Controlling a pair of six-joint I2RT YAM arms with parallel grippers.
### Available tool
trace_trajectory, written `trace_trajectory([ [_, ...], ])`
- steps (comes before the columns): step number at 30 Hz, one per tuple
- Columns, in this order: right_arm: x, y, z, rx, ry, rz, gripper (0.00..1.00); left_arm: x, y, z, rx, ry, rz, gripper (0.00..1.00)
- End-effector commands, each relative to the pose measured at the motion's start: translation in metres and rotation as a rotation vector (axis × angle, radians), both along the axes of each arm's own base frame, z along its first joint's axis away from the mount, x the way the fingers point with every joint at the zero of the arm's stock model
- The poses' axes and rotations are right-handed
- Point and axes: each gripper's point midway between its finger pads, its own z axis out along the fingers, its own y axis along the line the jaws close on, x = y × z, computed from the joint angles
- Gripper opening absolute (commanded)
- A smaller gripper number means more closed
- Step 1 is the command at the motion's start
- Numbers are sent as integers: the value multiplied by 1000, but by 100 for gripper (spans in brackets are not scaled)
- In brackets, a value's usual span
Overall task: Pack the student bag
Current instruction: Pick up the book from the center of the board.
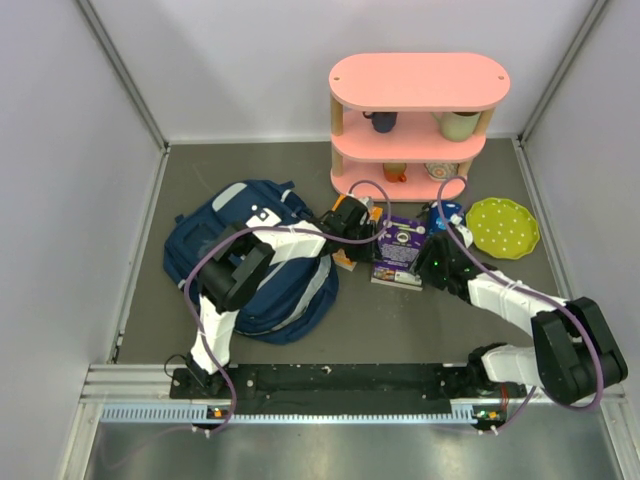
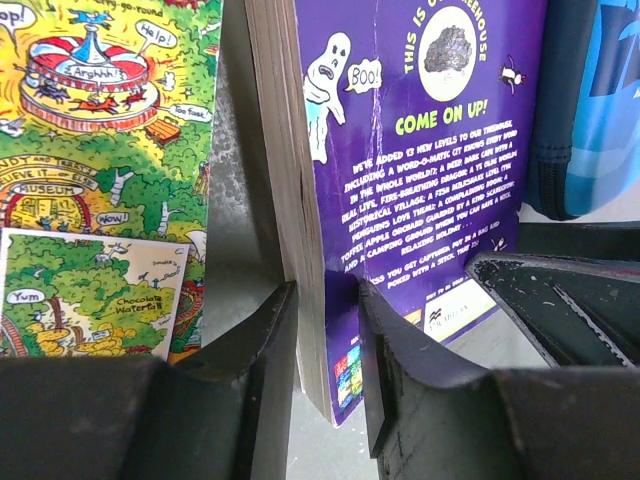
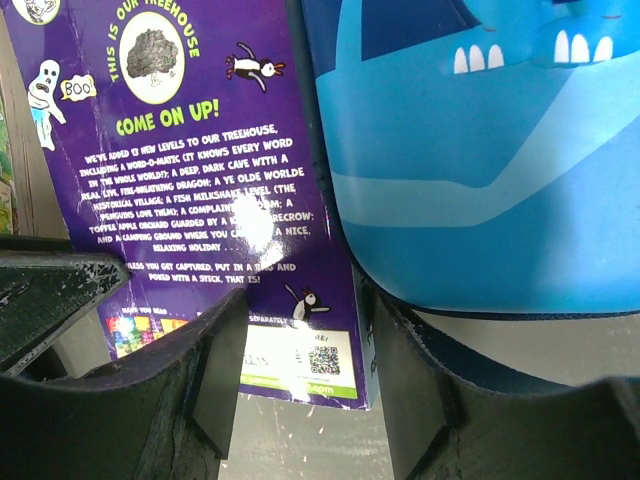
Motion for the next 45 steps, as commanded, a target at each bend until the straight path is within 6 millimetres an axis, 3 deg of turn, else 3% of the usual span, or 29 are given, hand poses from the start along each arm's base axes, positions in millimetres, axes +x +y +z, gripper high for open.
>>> trace_trajectory([
  [1, 6, 16, 5, 70, -30, 51, 51, -4, -34, 59, -198, -75, -55, 32],
  [6, 4, 18, 1, 78, -13, 60, 50, -5, -38, 79, -256, -98, -67, 33],
  [9, 3, 18, -1, 75, -7, 61, 50, -7, -39, 88, -284, -105, -66, 45],
  [15, 4, 24, -1, 99, -11, 83, 50, -9, -42, 95, -316, -107, -73, 43],
  [19, 4, 23, -1, 100, -11, 82, 50, -9, -45, 90, -323, -89, -75, 36],
  [30, 3, 25, 0, 110, -10, 85, 50, -5, -32, 50, -173, -19, -20, 41],
  [34, 3, 26, -2, 113, -4, 85, 50, -1, -34, 50, -163, -34, -31, 31],
  [37, 2, 26, -2, 115, -5, 89, 50, -3, -33, 45, -143, -13, -39, 15],
  [38, 2, 27, -1, 118, -5, 92, 50, -2, -34, 46, -144, -12, -41, 0],
  [44, 2, 31, 12, 148, -41, 111, 54, -6, -31, 50, -132, -45, -81, 0],
  [45, 1, 31, 15, 154, -52, 112, 56, -6, -31, 63, -147, -73, -86, 0],
])
